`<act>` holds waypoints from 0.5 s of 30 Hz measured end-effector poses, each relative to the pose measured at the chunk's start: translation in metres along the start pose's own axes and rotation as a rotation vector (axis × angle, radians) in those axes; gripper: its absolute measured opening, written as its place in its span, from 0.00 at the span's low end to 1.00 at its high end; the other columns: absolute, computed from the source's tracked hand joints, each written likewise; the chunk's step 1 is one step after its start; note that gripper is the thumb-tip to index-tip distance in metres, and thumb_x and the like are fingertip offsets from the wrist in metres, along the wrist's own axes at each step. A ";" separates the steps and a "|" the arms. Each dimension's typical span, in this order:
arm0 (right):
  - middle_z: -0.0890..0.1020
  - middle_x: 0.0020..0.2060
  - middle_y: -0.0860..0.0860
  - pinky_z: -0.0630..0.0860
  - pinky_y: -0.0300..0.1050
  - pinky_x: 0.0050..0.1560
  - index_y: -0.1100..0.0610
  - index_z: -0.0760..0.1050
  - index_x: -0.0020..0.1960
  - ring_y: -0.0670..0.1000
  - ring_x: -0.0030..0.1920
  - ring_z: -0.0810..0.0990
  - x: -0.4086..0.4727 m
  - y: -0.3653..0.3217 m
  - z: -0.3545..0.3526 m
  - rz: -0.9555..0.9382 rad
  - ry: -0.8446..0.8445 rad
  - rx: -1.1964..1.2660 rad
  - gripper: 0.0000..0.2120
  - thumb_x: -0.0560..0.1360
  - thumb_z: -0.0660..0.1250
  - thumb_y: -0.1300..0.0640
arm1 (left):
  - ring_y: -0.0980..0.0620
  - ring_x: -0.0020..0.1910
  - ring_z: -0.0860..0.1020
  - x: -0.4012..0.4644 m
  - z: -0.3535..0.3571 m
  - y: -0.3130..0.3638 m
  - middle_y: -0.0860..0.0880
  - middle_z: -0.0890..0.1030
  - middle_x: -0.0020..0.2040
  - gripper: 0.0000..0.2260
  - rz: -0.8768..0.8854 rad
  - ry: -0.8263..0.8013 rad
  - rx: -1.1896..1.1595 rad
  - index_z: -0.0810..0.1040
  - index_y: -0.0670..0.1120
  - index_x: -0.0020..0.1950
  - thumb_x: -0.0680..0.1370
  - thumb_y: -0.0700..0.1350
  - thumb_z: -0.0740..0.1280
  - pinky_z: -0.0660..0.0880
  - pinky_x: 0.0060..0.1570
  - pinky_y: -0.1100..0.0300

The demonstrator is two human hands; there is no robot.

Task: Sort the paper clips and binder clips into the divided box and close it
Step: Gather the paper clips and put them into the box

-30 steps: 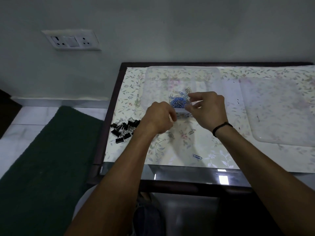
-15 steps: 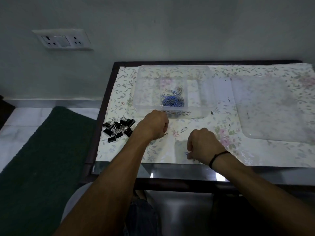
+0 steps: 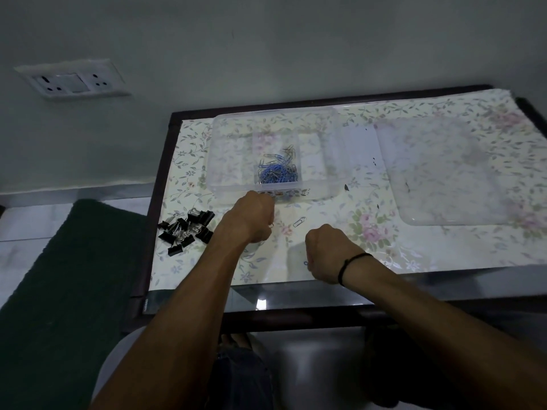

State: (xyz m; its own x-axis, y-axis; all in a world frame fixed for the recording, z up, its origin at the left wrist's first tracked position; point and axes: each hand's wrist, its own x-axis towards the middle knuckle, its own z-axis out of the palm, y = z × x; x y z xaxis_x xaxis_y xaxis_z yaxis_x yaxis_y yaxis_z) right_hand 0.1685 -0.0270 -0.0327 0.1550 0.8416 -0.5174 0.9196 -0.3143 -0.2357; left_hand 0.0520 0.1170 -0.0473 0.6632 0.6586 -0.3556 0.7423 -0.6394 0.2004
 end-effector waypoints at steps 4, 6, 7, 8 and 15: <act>0.82 0.52 0.61 0.75 0.43 0.42 0.64 0.79 0.52 0.58 0.51 0.81 0.007 0.006 -0.006 -0.020 0.020 0.098 0.11 0.77 0.67 0.56 | 0.45 0.49 0.81 0.000 0.001 0.004 0.44 0.83 0.49 0.04 -0.013 -0.007 0.017 0.82 0.43 0.46 0.72 0.39 0.72 0.80 0.48 0.53; 0.84 0.50 0.59 0.79 0.47 0.51 0.62 0.81 0.53 0.57 0.53 0.81 0.013 0.011 -0.015 -0.045 0.097 0.167 0.09 0.74 0.70 0.59 | 0.45 0.49 0.80 -0.001 0.002 0.006 0.44 0.83 0.48 0.02 0.009 -0.003 0.054 0.78 0.44 0.43 0.73 0.38 0.69 0.77 0.45 0.55; 0.84 0.49 0.58 0.78 0.47 0.53 0.60 0.80 0.54 0.57 0.52 0.81 0.017 0.013 -0.019 -0.059 0.147 0.201 0.10 0.73 0.71 0.59 | 0.44 0.48 0.80 -0.001 0.002 0.006 0.43 0.82 0.48 0.04 0.017 0.009 0.071 0.76 0.45 0.42 0.74 0.38 0.68 0.76 0.43 0.55; 0.84 0.48 0.58 0.78 0.47 0.52 0.58 0.79 0.57 0.56 0.51 0.82 0.020 0.013 -0.022 -0.080 0.191 0.231 0.13 0.72 0.73 0.60 | 0.44 0.47 0.80 -0.002 0.003 0.006 0.43 0.82 0.47 0.05 0.022 0.022 0.080 0.75 0.46 0.41 0.75 0.37 0.67 0.75 0.41 0.56; 0.84 0.48 0.60 0.79 0.50 0.51 0.56 0.78 0.57 0.59 0.49 0.82 0.053 0.008 -0.021 -0.063 0.277 0.248 0.14 0.73 0.73 0.59 | 0.43 0.48 0.80 -0.002 0.005 0.002 0.42 0.81 0.49 0.07 0.039 0.036 0.054 0.72 0.47 0.41 0.75 0.36 0.67 0.78 0.45 0.53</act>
State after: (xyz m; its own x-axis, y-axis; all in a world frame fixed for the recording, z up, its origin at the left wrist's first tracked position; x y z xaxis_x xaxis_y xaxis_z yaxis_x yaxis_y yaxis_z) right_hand 0.1912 0.0240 -0.0449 0.2237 0.9390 -0.2613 0.8202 -0.3262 -0.4700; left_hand 0.0514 0.1120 -0.0510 0.6949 0.6463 -0.3152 0.7106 -0.6843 0.1637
